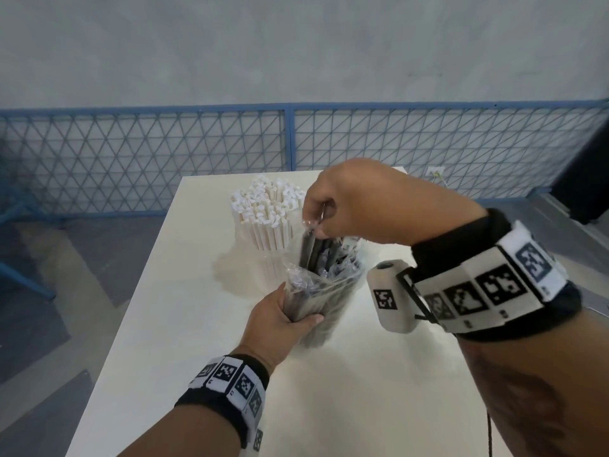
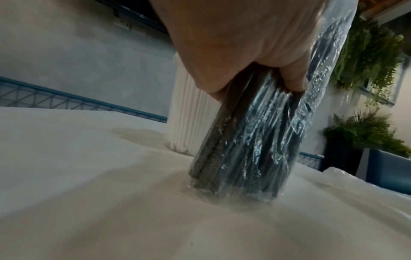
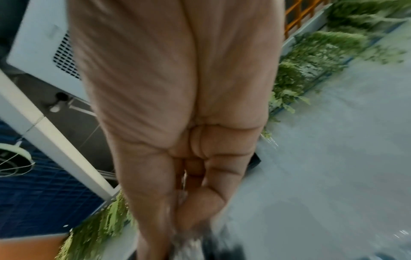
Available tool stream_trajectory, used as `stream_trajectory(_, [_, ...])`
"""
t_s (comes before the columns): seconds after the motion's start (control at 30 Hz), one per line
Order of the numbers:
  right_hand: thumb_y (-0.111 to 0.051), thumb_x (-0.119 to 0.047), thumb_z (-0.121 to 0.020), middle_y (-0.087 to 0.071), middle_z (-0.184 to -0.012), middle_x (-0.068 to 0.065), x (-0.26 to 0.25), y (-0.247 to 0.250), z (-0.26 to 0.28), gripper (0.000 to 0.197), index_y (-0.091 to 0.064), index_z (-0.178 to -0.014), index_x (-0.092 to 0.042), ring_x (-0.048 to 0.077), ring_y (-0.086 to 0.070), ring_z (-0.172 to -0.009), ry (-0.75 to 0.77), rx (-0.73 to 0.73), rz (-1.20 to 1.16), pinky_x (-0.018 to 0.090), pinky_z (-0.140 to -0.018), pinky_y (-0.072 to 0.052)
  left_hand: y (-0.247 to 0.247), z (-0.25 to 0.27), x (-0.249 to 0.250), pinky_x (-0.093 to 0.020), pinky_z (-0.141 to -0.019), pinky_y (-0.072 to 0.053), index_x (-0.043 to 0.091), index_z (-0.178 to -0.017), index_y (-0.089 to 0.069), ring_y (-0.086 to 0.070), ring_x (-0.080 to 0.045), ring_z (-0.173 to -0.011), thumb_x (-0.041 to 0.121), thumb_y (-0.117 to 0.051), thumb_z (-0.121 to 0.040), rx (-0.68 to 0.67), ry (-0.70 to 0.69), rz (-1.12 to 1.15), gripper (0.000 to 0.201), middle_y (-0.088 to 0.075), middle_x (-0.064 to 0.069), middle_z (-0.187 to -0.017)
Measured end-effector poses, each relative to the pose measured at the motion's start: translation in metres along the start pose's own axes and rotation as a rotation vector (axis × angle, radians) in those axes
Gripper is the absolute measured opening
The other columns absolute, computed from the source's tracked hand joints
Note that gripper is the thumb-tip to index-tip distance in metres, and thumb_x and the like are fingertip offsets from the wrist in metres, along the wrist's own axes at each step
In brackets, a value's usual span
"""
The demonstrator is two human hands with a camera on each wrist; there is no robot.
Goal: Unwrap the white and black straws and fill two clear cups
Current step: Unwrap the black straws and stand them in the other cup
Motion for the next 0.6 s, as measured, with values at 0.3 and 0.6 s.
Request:
stream_trajectory(0.3, [-0.083,-0.055,-0.061,-0.067,-0.106,-0.014,0.02,-0.074,0.028,0.069,-0.058,-0.121,-0.031,-0.001,-0.064,-0.096,-0.311,0.055,-0.595,0.02,-0.083,-0.052,0.005,-0.001,-0.001,-0.008,-0.068,-0.053,0.031,-0.095,-0.071,-0.073,0.005,-0.082,0.004,-0.087,-0.074,0.005,0.019,0.081,0.039,-0.077,0.025,-0.085])
stream_trajectory(0.6, [-0.084,-0.032,-0.071,-0.065,-0.065,-0.003,-0.005,-0.089,-0.007,0.028,-0.061,-0.078,-0.019,0.012,-0.064,-0.059,-0.385,0.219,-0.734,0.037,-0.064,-0.058,0.004,-0.007,0.001,-0.033,-0.093,-0.058,0.034,-0.104,-0.066,-0.073,-0.009,-0.099,0.021,-0.092,-0.065,-0.014,0.026,-0.005,0.048,-0.077,0.012,-0.103])
Point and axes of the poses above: each hand's wrist, its own z-axis away from the middle knuckle, its own y-axis out of the back of the hand, x = y × z, the point moved 3 cm from there along -z, towards the middle knuckle
